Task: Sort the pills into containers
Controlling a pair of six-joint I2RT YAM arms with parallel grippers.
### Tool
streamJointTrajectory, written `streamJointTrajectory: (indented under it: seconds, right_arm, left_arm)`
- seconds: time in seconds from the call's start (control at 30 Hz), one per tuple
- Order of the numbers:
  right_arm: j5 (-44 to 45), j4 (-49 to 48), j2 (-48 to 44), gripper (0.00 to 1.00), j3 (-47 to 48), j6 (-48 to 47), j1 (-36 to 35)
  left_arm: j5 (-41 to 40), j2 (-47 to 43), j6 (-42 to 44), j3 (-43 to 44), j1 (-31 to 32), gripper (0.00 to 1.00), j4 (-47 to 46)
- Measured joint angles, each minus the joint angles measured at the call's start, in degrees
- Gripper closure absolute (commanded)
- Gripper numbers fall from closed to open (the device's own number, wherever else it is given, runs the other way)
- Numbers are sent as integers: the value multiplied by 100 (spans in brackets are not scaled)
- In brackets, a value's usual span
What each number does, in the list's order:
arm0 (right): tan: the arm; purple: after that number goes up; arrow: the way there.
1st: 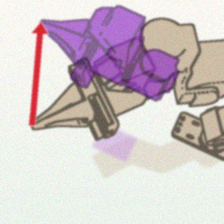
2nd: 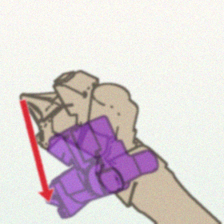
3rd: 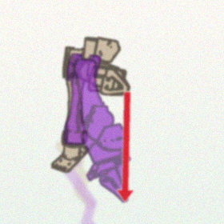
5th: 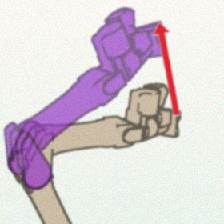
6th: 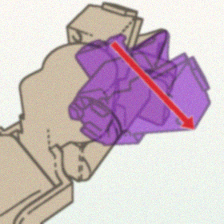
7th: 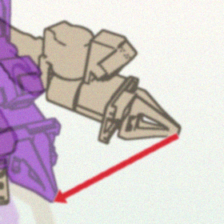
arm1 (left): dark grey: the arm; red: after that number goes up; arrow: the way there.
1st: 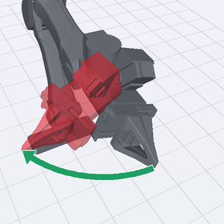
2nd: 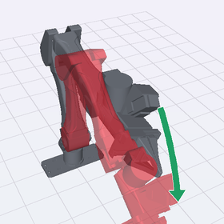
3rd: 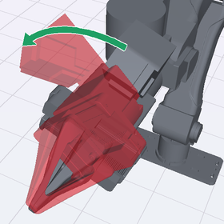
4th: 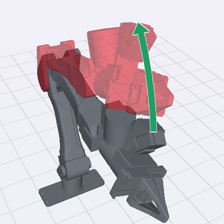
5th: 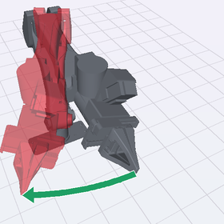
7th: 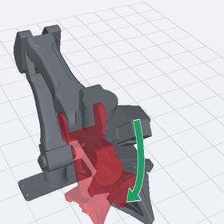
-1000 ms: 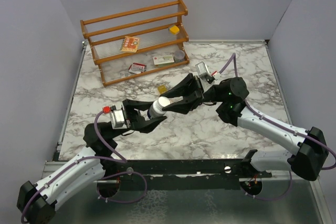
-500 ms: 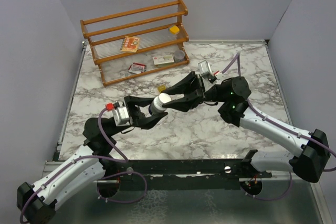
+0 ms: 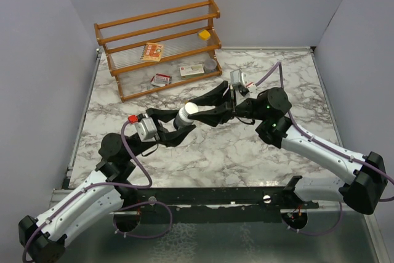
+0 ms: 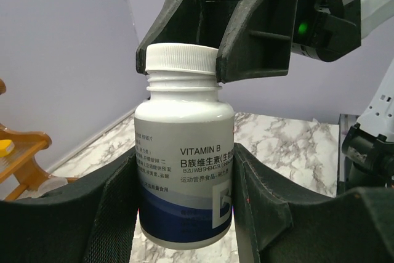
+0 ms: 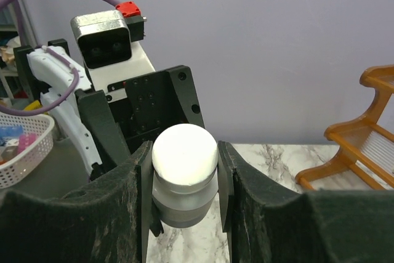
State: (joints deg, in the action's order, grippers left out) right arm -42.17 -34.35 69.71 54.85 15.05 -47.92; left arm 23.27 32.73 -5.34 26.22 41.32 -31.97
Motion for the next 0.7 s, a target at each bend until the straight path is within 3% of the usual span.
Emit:
streamJointTrajectory:
  seconds: [0.4,0.7]
  right_arm:
    - [179,179,42,99,68,-136,4]
    - [-68,151,83,99,111,249,9]
  left_arm:
    - [-214,7,566,260,0,100,595]
    - [136,-249,868,236,-35,100,723]
